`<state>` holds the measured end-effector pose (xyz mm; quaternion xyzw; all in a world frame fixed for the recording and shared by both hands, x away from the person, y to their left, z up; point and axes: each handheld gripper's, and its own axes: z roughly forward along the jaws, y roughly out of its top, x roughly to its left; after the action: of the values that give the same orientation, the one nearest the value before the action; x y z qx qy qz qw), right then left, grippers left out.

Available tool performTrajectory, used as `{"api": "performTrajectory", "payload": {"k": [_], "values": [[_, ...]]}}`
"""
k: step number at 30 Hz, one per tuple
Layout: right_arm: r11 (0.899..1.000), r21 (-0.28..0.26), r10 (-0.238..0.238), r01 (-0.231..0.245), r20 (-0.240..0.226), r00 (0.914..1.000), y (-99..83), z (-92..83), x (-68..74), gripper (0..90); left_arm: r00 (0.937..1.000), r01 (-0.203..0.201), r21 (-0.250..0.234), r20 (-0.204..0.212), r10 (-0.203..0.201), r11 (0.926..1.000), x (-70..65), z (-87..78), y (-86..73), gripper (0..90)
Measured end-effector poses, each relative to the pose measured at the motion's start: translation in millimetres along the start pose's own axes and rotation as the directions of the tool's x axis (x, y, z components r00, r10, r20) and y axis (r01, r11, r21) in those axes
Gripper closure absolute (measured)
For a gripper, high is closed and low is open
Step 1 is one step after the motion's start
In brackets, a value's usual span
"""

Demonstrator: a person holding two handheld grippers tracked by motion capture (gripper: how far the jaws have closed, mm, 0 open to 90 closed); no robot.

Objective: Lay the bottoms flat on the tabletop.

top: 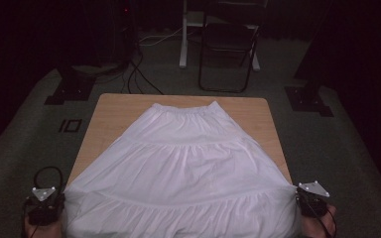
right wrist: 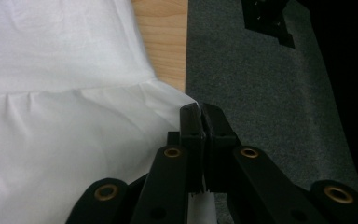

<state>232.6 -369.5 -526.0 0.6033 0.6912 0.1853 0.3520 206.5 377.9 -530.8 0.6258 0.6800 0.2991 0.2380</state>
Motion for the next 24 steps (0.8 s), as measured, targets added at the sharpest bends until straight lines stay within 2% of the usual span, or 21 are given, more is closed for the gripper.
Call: {"api": "performTrajectory", "payload": {"k": [1, 4, 7, 10, 14, 16, 19, 22, 24], "values": [[1.000, -0.010, 0.001, -0.002, -0.031, 0.9995, 0.8, -2.4, 4.2, 68.9, 0.9997, -0.011, -0.024, 0.019, 0.012, 0.9997, -2.1, -1.6, -0.2, 85.4], [0.997, -0.069, 0.009, -0.017, -0.114, 0.9934, 0.1, -10.9, 11.3, 57.1, 0.9968, -0.041, -0.074, 0.066, 0.046, 0.9964, -11.1, -5.0, 0.6, 67.4], [0.996, -0.087, -0.006, -0.007, -0.141, 0.9901, -3.8, -17.7, 20.1, 53.7, 0.9932, -0.064, -0.092, 0.091, 0.073, 0.9937, -20.7, -5.3, 1.6, 59.8], [0.998, -0.055, -0.019, 0.010, -0.166, 0.9860, -9.6, -15.0, 24.6, 51.2, 0.9883, -0.096, -0.081, 0.111, 0.104, 0.9921, -28.1, -0.6, 0.5, 57.1], [1.000, -0.012, -0.003, 0.000, -0.194, 0.9809, -15.6, -5.3, 24.8, 50.2, 0.9821, -0.136, -0.058, 0.123, 0.142, 0.9890, -34.6, 3.7, -0.6, 54.1], [1.000, -0.002, 0.007, -0.007, -0.203, 0.9791, -16.6, -2.3, 24.9, 50.0, 0.9801, -0.140, -0.043, 0.136, 0.145, 0.9892, -36.6, 5.7, -1.0, 54.1], [1.000, -0.003, 0.015, -0.016, -0.203, 0.9790, -16.2, -1.8, 24.2, 51.3, 0.9773, -0.166, -0.006, 0.133, 0.165, 0.9861, -39.2, 9.3, -2.2, 54.6], [1.000, -0.004, 0.009, -0.010, -0.196, 0.9806, -16.5, -1.9, 23.7, 55.5, 0.9768, -0.160, -0.004, 0.143, 0.159, 0.9871, -39.8, 8.4, -2.5, 66.5], [1.000, -0.004, 0.000, -0.001, -0.176, 0.9843, -16.6, -2.4, 23.8, 63.0, 0.9724, -0.187, 0.001, 0.142, 0.185, 0.9823, -42.4, 7.3, -2.6, 81.3]]}}
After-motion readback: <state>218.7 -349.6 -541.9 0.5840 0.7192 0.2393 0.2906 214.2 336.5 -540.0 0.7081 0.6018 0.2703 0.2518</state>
